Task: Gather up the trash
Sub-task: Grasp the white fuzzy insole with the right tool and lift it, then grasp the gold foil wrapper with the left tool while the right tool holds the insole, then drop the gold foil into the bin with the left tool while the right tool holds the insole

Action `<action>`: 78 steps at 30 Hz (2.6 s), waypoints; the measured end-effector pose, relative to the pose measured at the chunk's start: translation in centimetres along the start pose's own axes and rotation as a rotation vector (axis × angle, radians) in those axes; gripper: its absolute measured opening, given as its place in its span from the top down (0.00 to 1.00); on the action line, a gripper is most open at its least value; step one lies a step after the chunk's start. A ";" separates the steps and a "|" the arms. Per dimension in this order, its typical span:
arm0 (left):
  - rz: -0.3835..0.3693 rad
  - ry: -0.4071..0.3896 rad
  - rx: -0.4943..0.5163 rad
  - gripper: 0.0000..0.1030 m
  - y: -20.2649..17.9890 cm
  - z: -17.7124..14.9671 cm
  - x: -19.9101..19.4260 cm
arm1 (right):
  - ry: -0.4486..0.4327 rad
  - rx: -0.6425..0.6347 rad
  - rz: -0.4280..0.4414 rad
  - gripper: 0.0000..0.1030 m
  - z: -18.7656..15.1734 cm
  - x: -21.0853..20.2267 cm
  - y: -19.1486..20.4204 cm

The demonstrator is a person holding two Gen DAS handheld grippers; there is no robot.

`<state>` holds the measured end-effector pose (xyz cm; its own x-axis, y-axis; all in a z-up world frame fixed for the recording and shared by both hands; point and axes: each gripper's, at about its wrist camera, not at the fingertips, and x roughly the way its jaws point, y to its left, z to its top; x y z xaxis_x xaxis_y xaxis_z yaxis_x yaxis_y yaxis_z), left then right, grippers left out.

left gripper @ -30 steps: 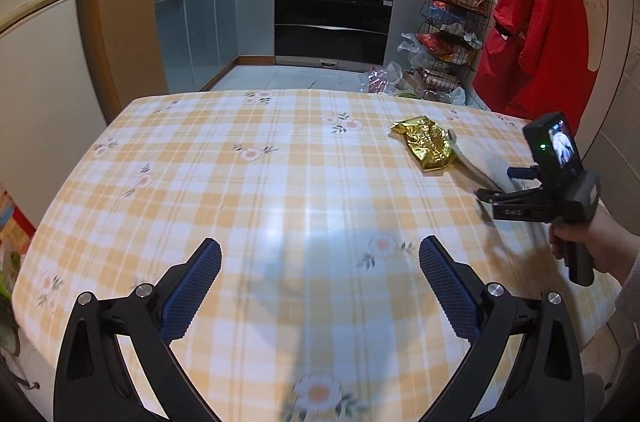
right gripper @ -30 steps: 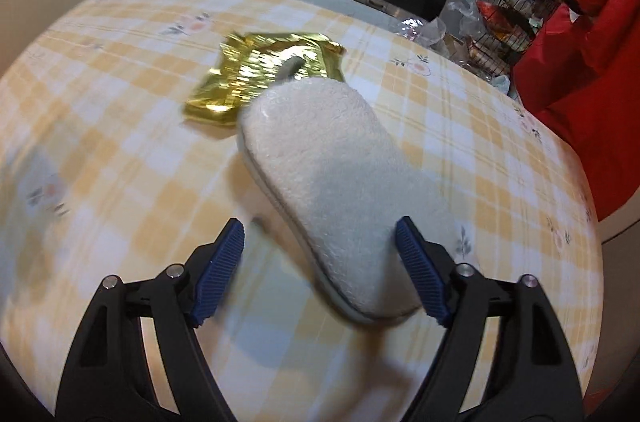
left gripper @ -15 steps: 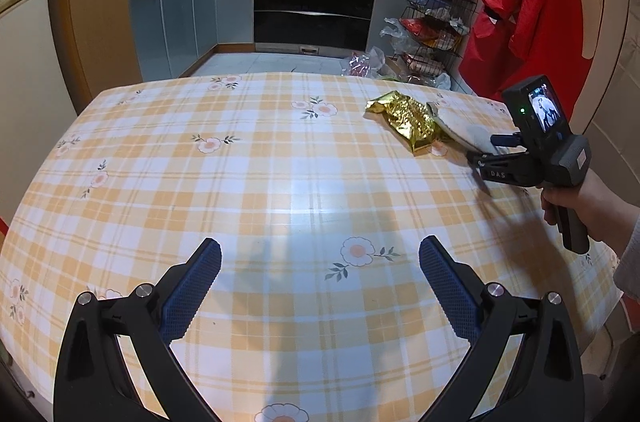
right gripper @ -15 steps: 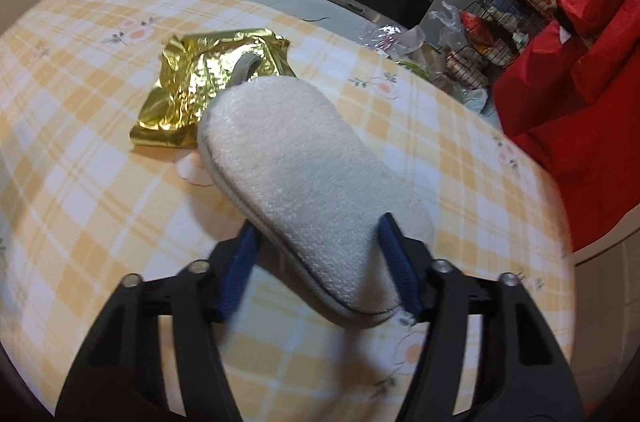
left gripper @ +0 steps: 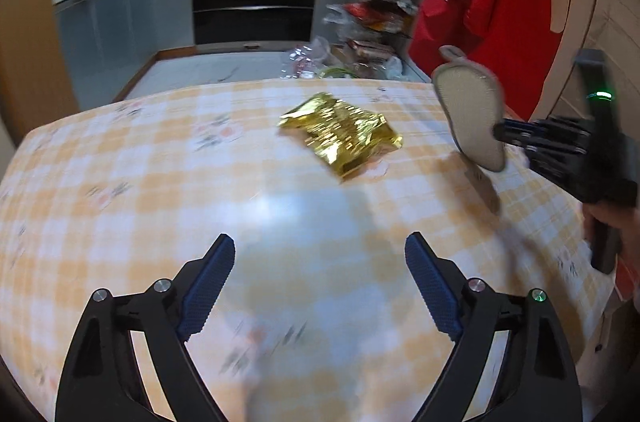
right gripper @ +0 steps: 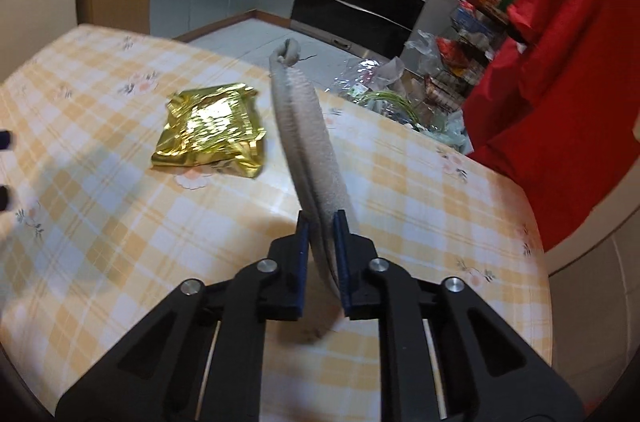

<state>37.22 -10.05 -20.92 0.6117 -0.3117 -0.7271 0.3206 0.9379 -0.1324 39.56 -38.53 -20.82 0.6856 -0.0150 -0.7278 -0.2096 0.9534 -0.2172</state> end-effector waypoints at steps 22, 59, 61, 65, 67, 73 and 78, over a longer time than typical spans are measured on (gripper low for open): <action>0.071 0.053 -0.259 0.62 1.7 8.2 13.9 | -0.023 0.271 0.040 0.86 -6.2 -4.7 -9.7; 0.098 -0.093 0.072 0.68 -1.3 -10.3 -27.2 | -0.179 0.474 0.272 0.86 -13.6 -25.4 4.0; 0.090 -0.099 0.065 0.68 -1.5 -11.2 -28.1 | -0.186 0.494 0.273 0.86 -14.1 -26.3 4.2; 0.057 -0.103 0.040 0.68 -1.9 -12.9 -29.4 | -0.198 0.511 0.273 0.86 -15.0 -28.2 5.1; 0.047 -0.106 0.030 0.68 -2.0 -13.8 -30.0 | -0.204 0.513 0.275 0.86 -15.2 -28.9 5.3; 0.036 -0.114 0.005 0.67 -2.3 -15.7 -31.8 | -0.220 0.517 0.277 0.86 -16.0 -30.8 6.1; 0.036 -0.110 0.025 0.67 -2.8 -17.1 -32.8 | -0.226 0.512 0.279 0.86 -16.5 -32.0 6.8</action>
<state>3.87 0.12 -8.26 0.6983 -0.2936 -0.6529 0.3137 0.9453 -0.0895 4.67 -36.58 -9.76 0.7957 0.2659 -0.5442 -0.0795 0.9366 0.3414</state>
